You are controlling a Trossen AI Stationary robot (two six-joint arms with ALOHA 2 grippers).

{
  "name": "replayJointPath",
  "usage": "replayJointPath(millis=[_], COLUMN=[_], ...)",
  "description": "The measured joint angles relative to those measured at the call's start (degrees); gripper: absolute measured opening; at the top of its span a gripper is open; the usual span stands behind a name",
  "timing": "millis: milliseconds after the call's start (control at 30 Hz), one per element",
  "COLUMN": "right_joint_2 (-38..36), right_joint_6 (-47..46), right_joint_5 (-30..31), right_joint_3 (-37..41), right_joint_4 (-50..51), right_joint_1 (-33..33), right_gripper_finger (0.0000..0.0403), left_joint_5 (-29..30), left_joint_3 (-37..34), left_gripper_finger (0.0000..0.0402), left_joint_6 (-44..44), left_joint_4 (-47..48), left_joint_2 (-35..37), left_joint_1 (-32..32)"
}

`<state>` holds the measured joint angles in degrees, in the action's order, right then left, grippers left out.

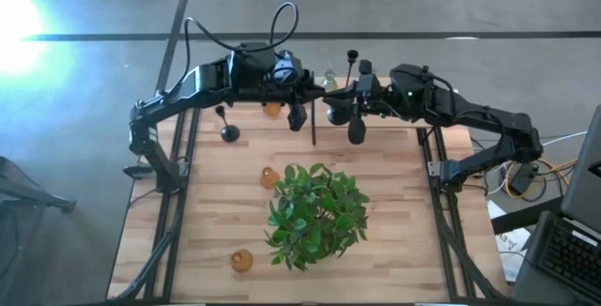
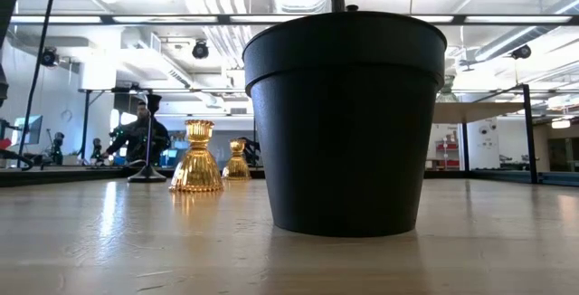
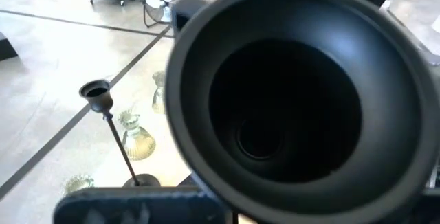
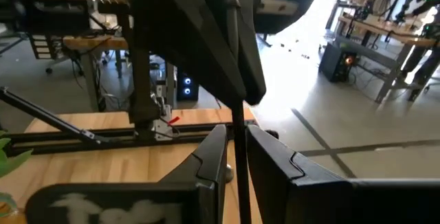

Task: Pick & Place candle stick holders
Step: Put the bottom black candle holder on the shelf

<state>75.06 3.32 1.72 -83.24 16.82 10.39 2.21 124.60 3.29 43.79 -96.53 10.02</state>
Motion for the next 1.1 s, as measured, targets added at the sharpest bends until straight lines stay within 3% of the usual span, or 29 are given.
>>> replayJointPath(millis=[600, 800, 1100], right_joint_2=[0.8, 0.9, 0.9], right_joint_6=[-1.6, -2.0, -1.8], right_joint_5=[-0.1, -0.2, -0.2], right_joint_3=[0.0, 0.0, 0.0], right_joint_4=[-2.6, -2.2, -2.2], right_joint_1=[-0.4, -0.4, -0.4], right_gripper_finger=[0.0051, 0.0016, 0.001], left_joint_5=[-1.2, -1.3, -1.3], left_joint_3=[-0.1, -0.2, -0.2], left_gripper_finger=[0.0017, 0.0017, 0.0017], left_joint_6=[-0.6, -0.8, -0.8], left_joint_4=[0.2, 0.5, 0.5], left_joint_2=[0.0, -0.1, -0.1], left_joint_1=[0.0, 0.0, 0.0])
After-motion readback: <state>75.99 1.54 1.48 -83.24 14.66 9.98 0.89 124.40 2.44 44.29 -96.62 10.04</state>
